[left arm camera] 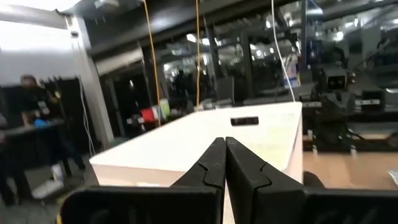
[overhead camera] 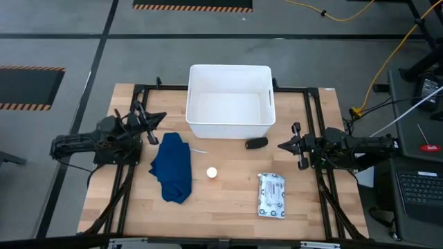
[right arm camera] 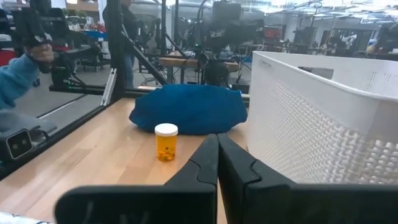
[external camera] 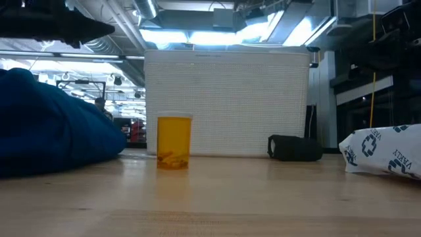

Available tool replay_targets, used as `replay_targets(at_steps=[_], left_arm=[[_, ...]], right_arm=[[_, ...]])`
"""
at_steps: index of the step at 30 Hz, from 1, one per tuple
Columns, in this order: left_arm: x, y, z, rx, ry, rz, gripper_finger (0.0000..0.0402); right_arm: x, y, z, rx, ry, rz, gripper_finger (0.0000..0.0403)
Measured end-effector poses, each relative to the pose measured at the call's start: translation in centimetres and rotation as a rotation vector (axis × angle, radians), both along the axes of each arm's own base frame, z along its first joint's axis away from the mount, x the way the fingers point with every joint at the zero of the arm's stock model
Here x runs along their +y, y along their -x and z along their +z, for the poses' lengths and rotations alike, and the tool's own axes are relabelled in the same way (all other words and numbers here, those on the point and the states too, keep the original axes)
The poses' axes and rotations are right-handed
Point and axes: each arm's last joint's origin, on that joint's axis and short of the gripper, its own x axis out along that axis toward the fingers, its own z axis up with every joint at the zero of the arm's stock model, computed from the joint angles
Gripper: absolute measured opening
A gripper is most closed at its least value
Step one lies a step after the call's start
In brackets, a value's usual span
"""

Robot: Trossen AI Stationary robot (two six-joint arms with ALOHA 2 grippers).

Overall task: Pick & place medical supplies in basket/bin
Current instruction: Put the black bandage into the white bin

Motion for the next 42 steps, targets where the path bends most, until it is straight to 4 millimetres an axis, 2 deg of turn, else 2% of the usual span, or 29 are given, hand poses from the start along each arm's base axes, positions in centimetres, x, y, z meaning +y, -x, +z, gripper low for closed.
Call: replay_targets(at_steps=[7,17,23,32,37,42], left_arm=[[-0.1,-0.9,1.6,0.134,0.072,-0.083,0.0002],[-0.2,-2.6,1.0,0.218,0.137,-0.189,0.0002],[-0.2,-3.0,1.3,0.194,0.118,-0.211,0.0002],[-0.2,-3.1,1.4,0.186,0.117,-0.230,0.0002],[-0.2,-3.1,1.4,0.185,0.118,-0.231,0.0002],[-0.2,-3.1,1.4,0.185,0.118,-0.230,0.0003]], right_arm=[[0.0,0.0,0.2,-0.017,-0.004,-0.012,0.0003],[0.0,-0.2,0.4,-0.029,-0.004,-0.014,0.0001],[0.2,-0.6,1.9,0.004,-0.002,0.007,0.0001],[1.0,-2.4,4.7,0.107,0.008,0.053,0.0000],[1.4,-4.1,6.1,0.214,0.033,0.005,0.0000],[1.9,-6.0,6.6,0.383,0.065,-0.085,0.0000]])
